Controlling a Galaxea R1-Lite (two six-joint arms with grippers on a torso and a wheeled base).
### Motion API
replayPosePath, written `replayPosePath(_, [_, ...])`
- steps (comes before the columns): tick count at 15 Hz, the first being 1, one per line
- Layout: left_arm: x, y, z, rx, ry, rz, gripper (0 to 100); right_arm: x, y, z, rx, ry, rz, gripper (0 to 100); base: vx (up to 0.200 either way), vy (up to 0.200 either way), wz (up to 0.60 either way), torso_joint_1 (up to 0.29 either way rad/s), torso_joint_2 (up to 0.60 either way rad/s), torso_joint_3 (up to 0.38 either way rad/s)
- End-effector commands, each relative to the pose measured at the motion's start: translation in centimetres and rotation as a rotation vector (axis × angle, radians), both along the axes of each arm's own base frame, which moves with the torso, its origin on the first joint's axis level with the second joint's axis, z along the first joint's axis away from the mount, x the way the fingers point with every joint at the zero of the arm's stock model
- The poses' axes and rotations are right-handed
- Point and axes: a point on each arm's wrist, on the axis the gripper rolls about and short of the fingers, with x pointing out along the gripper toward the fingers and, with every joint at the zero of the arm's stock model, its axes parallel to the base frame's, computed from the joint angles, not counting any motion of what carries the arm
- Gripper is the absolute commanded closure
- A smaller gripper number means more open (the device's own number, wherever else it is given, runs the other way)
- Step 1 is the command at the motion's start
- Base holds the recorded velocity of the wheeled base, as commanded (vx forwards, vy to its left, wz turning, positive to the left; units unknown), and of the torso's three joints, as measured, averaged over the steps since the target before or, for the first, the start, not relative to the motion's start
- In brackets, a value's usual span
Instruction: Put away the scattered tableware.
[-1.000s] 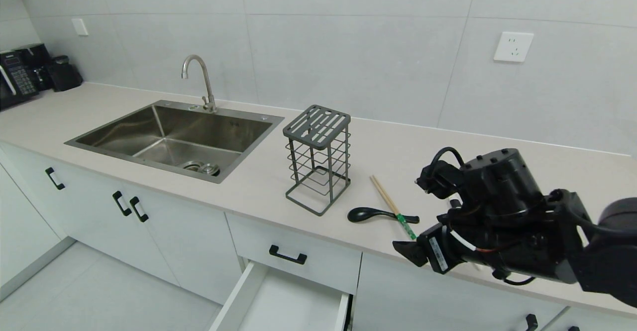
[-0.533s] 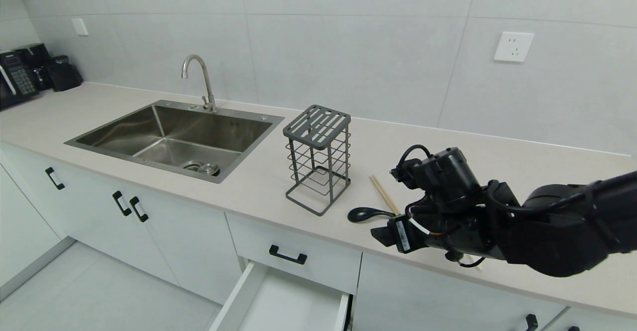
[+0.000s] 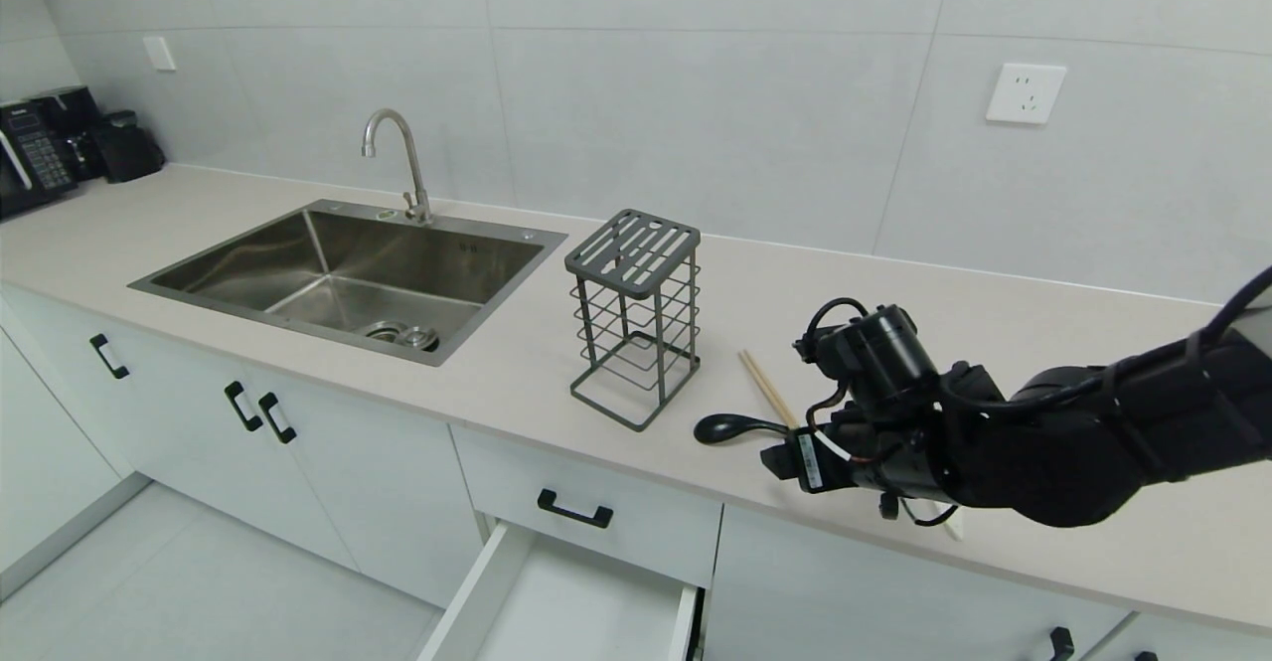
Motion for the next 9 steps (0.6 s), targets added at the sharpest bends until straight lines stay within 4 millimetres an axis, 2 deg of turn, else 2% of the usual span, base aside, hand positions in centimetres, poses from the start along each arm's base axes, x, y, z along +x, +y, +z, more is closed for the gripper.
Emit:
replayPosePath(1, [0.0, 0.0, 0.0, -0.001, 0.002, 0.001, 0, 0.4, -0.1, -1.1, -0.018, 0.024, -0.011, 0, 0.0, 0.0, 0.0, 0.0, 0.0, 0.0])
replayPosePath(6, [0.0, 0.0, 0.0, -0.001, 0.002, 0.001, 0, 1.6, 0.5, -2.9, -0.039, 0.051, -0.014, 0, 0.0, 0.0, 0.0, 0.0, 0.0, 0.0])
replayPosePath(9, [0.0, 0.0, 0.0, -0.001, 0.002, 0.001, 0, 2.2, 0.5, -3.3, -0.045, 0.044, -0.03, 0, 0.0, 0.0, 0.0, 0.0, 0.0, 0.0])
